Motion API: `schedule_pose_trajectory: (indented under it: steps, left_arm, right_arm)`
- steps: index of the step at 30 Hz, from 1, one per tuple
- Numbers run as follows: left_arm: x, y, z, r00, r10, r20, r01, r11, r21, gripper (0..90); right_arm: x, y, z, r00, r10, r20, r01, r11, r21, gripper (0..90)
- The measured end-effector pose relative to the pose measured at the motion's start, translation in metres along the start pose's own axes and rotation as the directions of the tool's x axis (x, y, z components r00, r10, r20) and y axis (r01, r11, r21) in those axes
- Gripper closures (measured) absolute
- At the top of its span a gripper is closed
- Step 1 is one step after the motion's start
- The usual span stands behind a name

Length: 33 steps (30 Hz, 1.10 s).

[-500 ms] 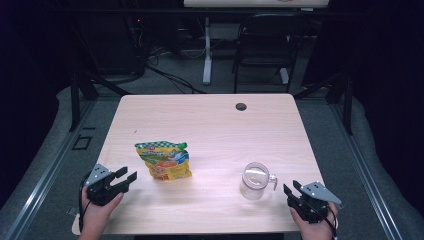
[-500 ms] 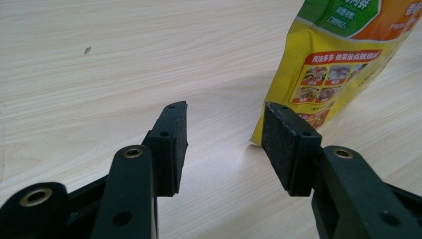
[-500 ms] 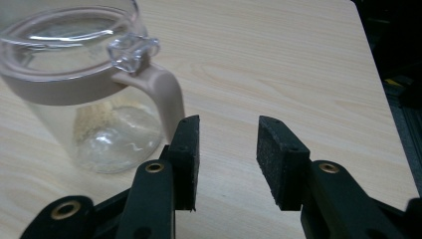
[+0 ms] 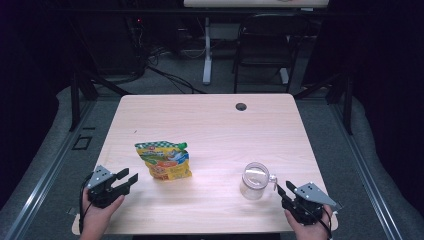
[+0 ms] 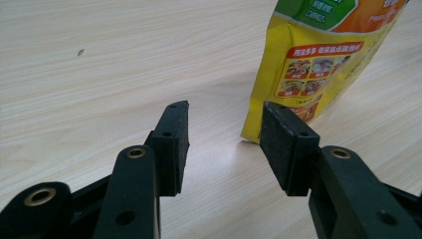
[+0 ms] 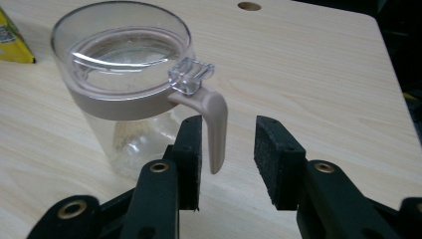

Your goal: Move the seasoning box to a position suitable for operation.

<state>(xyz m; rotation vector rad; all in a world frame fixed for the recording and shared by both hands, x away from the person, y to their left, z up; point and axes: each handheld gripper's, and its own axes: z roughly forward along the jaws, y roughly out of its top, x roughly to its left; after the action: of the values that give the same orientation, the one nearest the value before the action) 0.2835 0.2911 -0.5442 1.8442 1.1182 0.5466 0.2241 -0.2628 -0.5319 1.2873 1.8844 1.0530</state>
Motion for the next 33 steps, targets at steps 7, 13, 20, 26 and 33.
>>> schedule_pose_trajectory:
  steps: [7, 13, 20, 26, 33]
  left_arm:
    - [0.001, -0.002, -0.003, 0.9999, -0.014, -0.002, 0.014, 0.9999, -0.010, 55.7]
    - [0.001, -0.004, -0.006, 0.9999, -0.013, -0.010, 0.013, 0.9998, -0.012, 56.1]
    - [0.000, -0.007, -0.011, 0.9998, -0.014, -0.015, 0.014, 0.9998, -0.014, 56.6]
    - [0.000, -0.008, -0.013, 0.9997, -0.012, -0.020, 0.012, 0.9999, -0.009, 56.7]
    - [0.000, -0.009, -0.014, 0.9998, -0.013, -0.017, 0.013, 0.9999, -0.009, 56.8]
  right_arm:
    - [0.005, 0.000, 0.007, 0.9993, -0.024, -0.029, 0.025, 0.999, 0.029, 63.7]
    - [0.006, 0.000, 0.021, 0.9988, -0.041, -0.025, 0.043, 0.997, 0.065, 63.7]
    - [0.011, 0.004, 0.034, 0.9972, -0.074, 0.003, 0.074, 0.994, 0.077, 66.8]
    - [0.011, 0.004, 0.040, 0.9978, -0.062, 0.022, 0.060, 0.995, 0.081, 71.5]
    - [0.010, 0.005, 0.040, 0.9987, -0.038, 0.033, 0.035, 0.996, 0.083, 76.8]
